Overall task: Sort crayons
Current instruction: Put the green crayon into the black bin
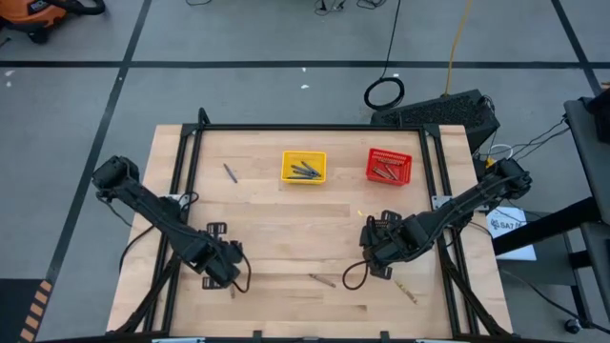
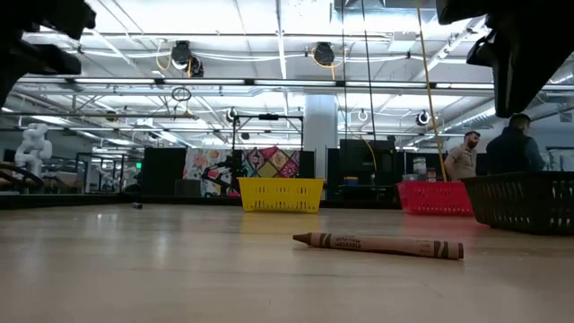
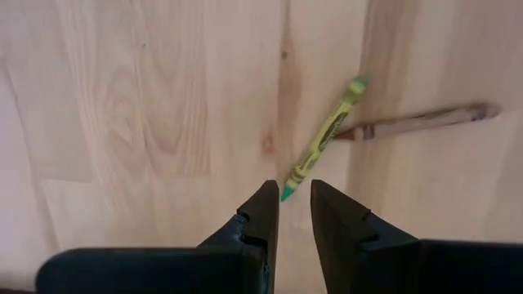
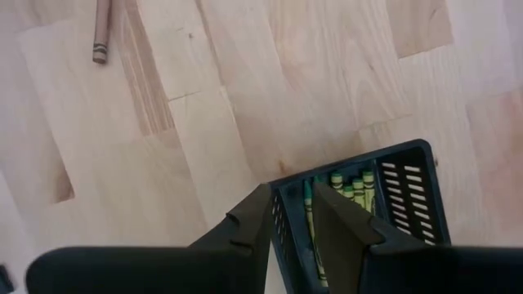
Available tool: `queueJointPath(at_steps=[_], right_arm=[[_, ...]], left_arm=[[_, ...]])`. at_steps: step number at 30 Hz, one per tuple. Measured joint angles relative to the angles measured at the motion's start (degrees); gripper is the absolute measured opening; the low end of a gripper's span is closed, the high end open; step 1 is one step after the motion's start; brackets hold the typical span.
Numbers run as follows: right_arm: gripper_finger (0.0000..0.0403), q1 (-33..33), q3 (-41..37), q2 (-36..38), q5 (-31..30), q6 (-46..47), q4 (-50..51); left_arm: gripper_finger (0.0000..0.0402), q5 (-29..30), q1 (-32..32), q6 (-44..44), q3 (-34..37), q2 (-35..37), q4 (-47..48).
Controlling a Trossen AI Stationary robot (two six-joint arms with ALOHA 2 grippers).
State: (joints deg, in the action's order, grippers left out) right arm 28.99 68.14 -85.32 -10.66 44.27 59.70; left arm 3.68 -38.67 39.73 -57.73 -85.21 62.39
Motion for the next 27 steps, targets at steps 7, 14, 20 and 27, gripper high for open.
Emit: queueJointPath(at_steps=[7, 14, 20, 27], right_arm=[[0.0077, 0.00, 0.00, 0.00, 0.10, 0.00, -0.56], [0.0077, 0.00, 0.00, 0.00, 0.12, -0.15, -0.79], [0.0077, 0.00, 0.00, 0.00, 0.14, -0.16, -1.78], [0.0077, 0.00, -0.01, 0.00, 0.16, -0.17, -1.85]], left_arm=[[0.0066, -2.29, -0.11, -0.09, 6.67, 0.00, -5.19], [0.0066, -2.86, -0.11, -0.11, 10.34, 0.00, -10.50], [0.0066, -3.00, -0.11, -0.11, 12.09, 0.00, -14.55], [0.0066, -3.02, -0.11, -0.14, 12.39, 0.00, -16.92]])
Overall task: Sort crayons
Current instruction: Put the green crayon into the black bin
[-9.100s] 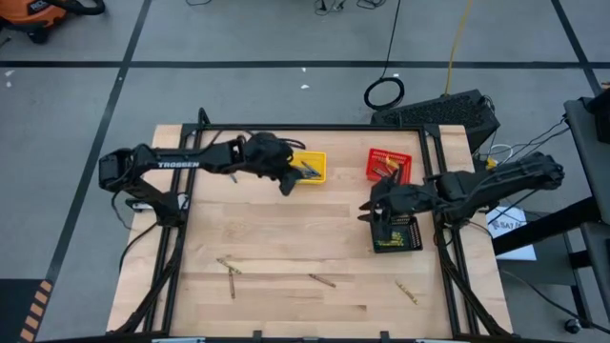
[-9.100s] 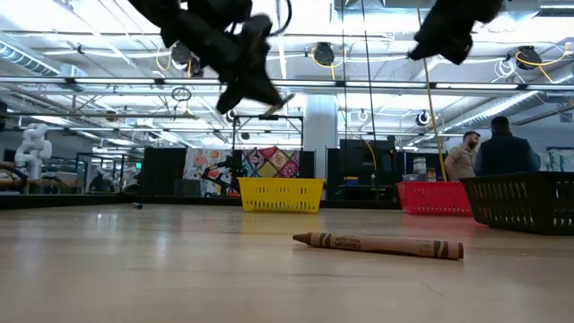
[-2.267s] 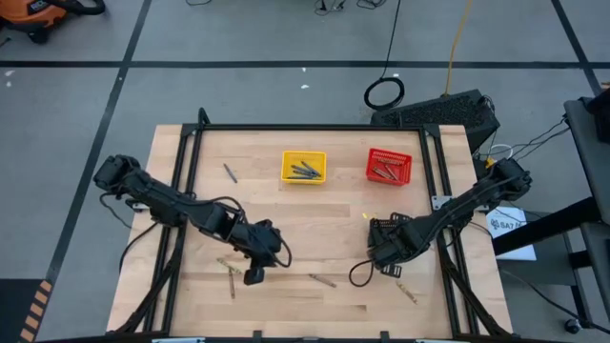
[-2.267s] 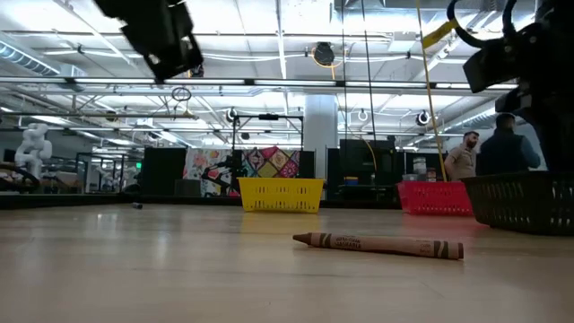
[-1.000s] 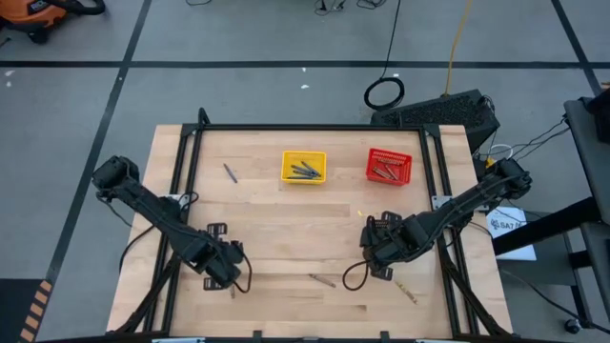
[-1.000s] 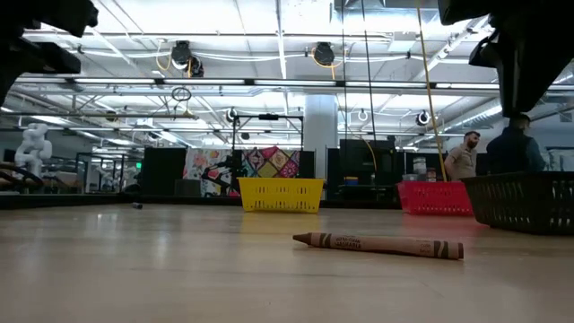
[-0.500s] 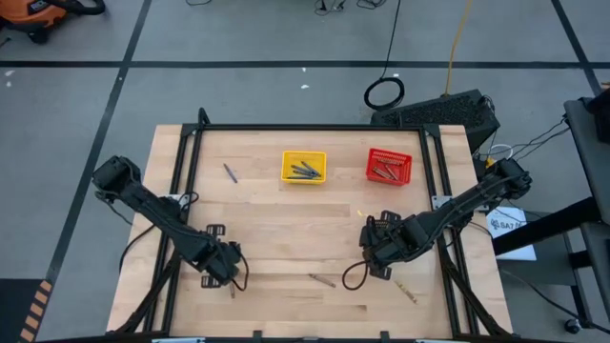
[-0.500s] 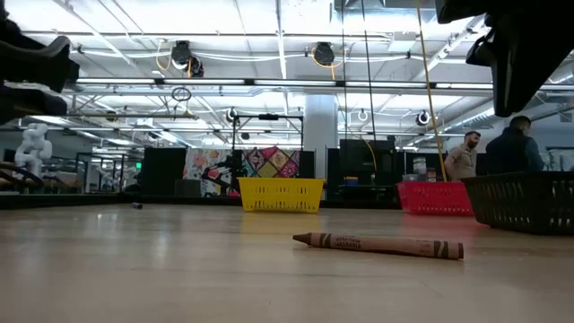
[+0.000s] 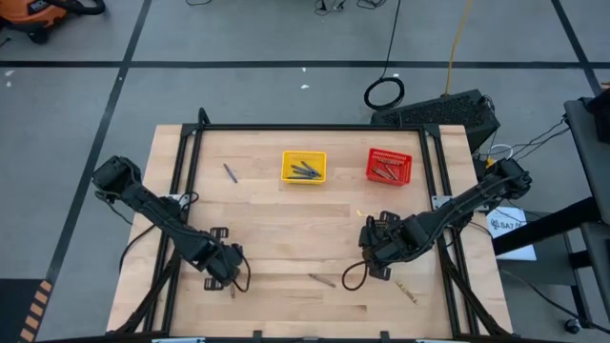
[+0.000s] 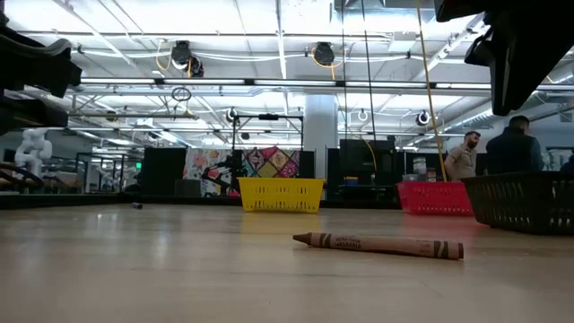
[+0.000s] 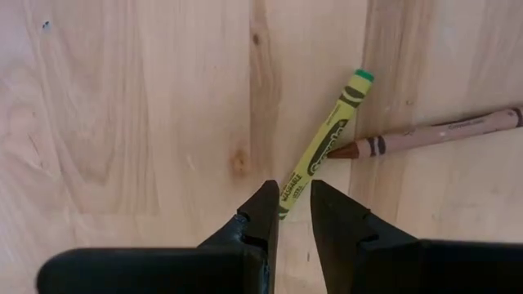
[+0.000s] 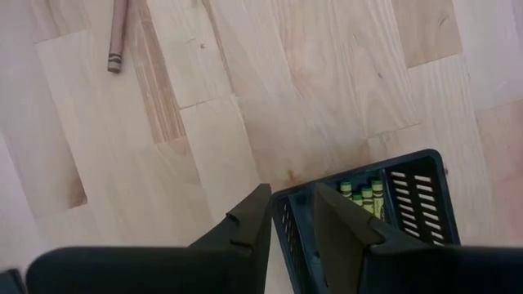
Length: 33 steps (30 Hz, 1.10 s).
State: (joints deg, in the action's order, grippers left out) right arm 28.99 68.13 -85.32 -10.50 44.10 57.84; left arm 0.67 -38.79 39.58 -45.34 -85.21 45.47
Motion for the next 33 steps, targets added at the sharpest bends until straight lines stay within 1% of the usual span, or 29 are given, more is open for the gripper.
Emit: queueJointPath(at_steps=[9, 13, 17, 24, 28, 30, 33], right_arm=[[0.0077, 0.00, -0.01, 0.00, 0.00, -0.02, 0.00], [0.0077, 0.00, -0.01, 0.00, 0.00, -0.02, 0.01], [0.0077, 0.00, -0.01, 0.00, 0.00, -0.02, 0.00], [0.0077, 0.00, -0.01, 0.00, 0.02, -0.26, -0.59], [0.0077, 0.00, -0.01, 0.00, 0.02, -0.26, -0.65], [0.0077, 0.00, -0.01, 0.00, 0.02, -0.26, -0.66], [0.0077, 0.00, -0.03, 0.00, 0.02, -0.26, -1.02]], left_arm=[[0.0066, -0.52, -0.02, -4.11, 0.00, 0.00, -0.03], [0.0066, -0.52, -0.02, -4.45, -0.02, -0.51, -0.06], [0.0066, -2.12, -0.02, -4.56, -0.02, -2.31, -0.28], [0.0066, -2.13, -0.03, -5.67, -0.37, -6.05, -0.54], [0.0066, -2.12, -0.02, -5.69, -0.34, -7.06, -0.89], [0.0062, -2.11, -0.02, -5.72, -0.33, -7.15, -0.93], [0.0043, -1.97, 0.32, -5.65, -0.28, -7.15, -1.03]])
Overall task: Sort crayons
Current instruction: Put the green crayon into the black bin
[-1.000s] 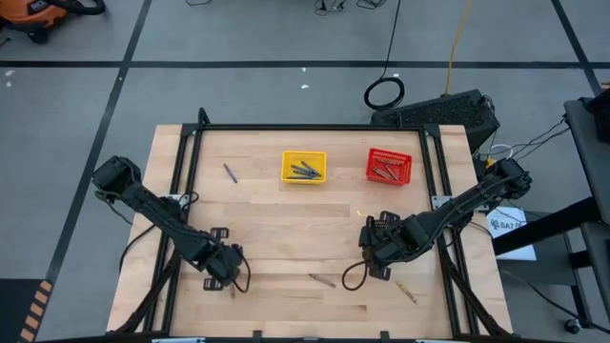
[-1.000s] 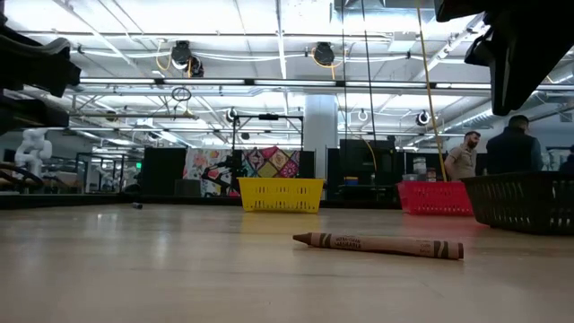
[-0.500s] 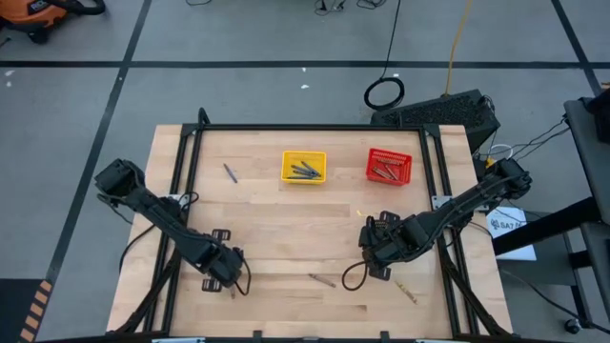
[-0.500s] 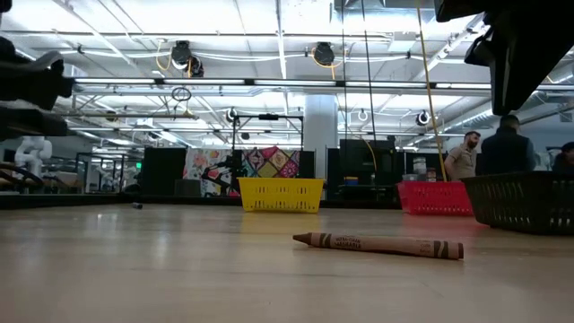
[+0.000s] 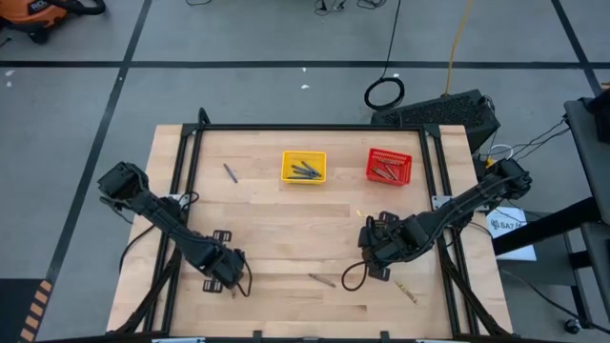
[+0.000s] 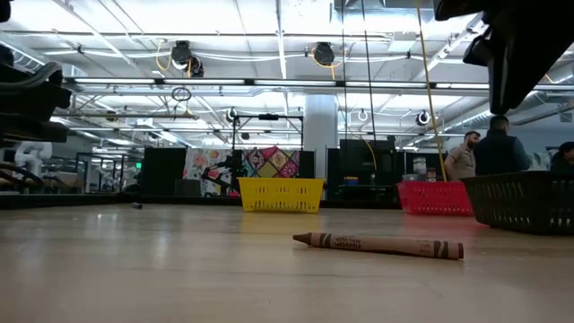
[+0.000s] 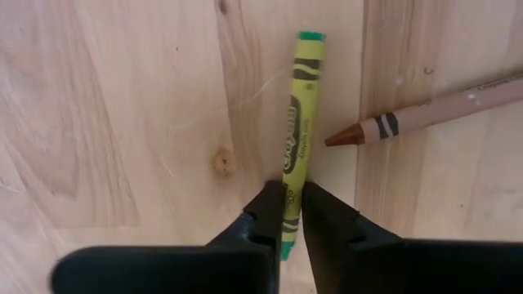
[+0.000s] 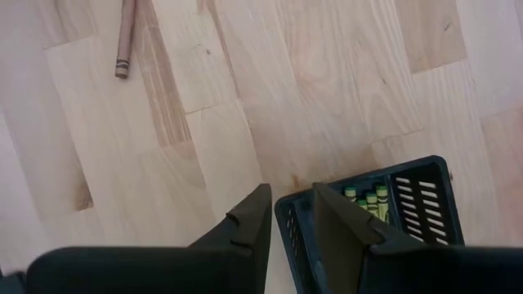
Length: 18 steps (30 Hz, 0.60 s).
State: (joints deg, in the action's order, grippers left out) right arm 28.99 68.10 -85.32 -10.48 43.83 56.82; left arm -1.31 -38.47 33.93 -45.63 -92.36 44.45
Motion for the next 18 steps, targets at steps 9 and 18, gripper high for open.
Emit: queueJointPath(at_steps=[9, 18], right_arm=[[0.0077, 0.00, 0.00, 0.00, 0.00, 0.00, -1.51], [0.0077, 0.00, 0.00, 0.00, 0.00, -1.30, -2.33]], left_arm=[[0.0007, 0.01, 0.43, 0.46, 0.04, -0.06, 0.09], [0.0002, 4.84, 0.39, 4.76, 0.66, 3.84, -1.84]])
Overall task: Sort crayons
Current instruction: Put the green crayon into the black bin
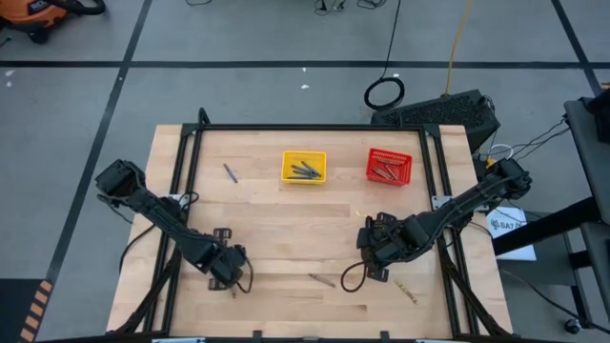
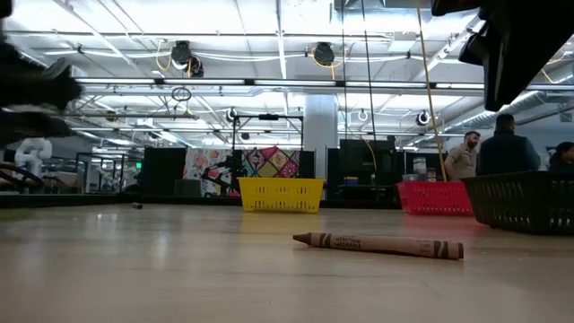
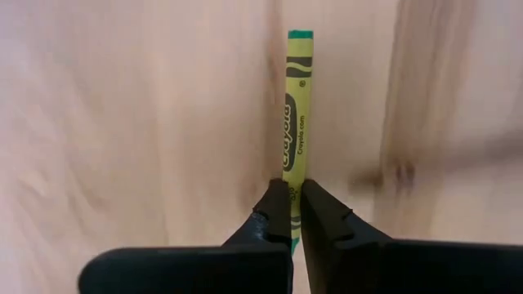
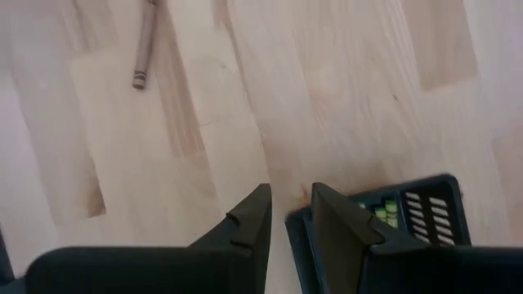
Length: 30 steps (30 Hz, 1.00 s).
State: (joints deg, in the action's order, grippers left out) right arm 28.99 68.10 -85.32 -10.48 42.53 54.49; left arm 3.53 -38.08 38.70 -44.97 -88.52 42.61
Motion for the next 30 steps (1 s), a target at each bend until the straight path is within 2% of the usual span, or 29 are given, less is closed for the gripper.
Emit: queueJointPath(at_steps=[6, 10, 16, 20, 24, 30], right_arm=[[0.0077, 0.00, 0.00, 0.00, 0.32, -4.59, -7.77], [0.0077, 0.24, 0.00, 0.00, 2.97, -10.03, -15.49], [0.0077, 1.50, 0.00, 0.00, 2.68, -17.91, -23.44], [0.0077, 1.84, 0.00, 0.00, -1.10, -22.55, -27.11], [0.0077, 1.86, 0.00, 0.00, -4.00, -26.45, -30.75], [0.0077, 1.86, 0.00, 0.00, -9.87, -30.87, -39.22]], left_arm=[[0.0001, 6.16, 0.03, 1.33, -0.22, 5.55, -6.28], [0.0000, 10.89, 0.09, 1.08, -0.24, 8.59, -10.79], [0.0000, 14.94, 0.13, -5.04, -0.31, 10.12, -21.81], [0.0000, 17.44, 0.08, -9.38, -0.35, 10.13, -28.75], [0.0000, 22.79, 0.14, -12.65, -0.35, 10.13, -34.91], [0.0000, 26.15, 0.48, -20.19, -0.35, 9.28, -46.30]])
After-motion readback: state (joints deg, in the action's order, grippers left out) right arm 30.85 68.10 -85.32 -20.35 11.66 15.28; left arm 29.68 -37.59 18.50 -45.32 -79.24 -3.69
